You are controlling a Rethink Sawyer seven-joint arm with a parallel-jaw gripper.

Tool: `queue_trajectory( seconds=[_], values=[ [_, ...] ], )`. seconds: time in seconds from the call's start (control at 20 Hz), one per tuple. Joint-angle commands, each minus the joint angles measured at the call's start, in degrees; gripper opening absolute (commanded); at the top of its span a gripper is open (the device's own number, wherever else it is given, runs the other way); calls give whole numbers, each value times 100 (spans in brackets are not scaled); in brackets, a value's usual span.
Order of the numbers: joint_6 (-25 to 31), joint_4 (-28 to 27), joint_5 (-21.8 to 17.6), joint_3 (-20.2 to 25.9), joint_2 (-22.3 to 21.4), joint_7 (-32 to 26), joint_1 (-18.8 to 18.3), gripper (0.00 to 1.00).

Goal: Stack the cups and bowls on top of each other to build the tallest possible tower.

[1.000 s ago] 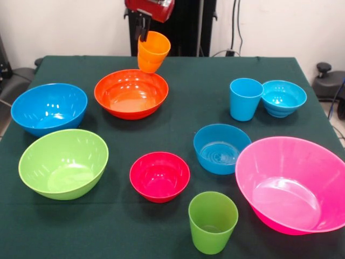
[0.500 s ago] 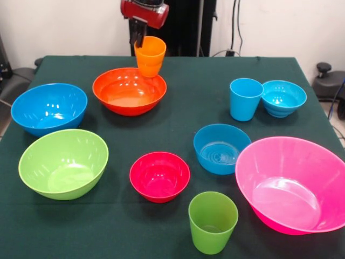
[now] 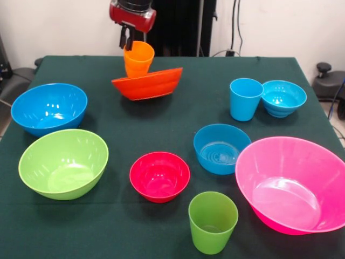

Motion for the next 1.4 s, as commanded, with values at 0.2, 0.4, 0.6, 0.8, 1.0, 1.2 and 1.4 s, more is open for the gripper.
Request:
queue_trajectory(
  seconds=[0.2, 0.4, 0.6, 0.8, 1.0, 1.2, 1.4],
  values=[
    [57, 161, -427, 879, -45, 72, -143, 0],
    [366, 227, -300, 975, -253, 71, -105, 0],
    [759, 352, -79, 1085, -554, 95, -13, 0],
    [1352, 529, 232, 1142, -1081, 147, 175, 0],
    [2351, 290, 619, 1139, -1648, 78, 501, 0],
    [3055, -257, 799, 1156, -1629, 83, 753, 0],
    [3092, -638, 729, 1031, -1381, 321, 1037, 0]
  ],
)
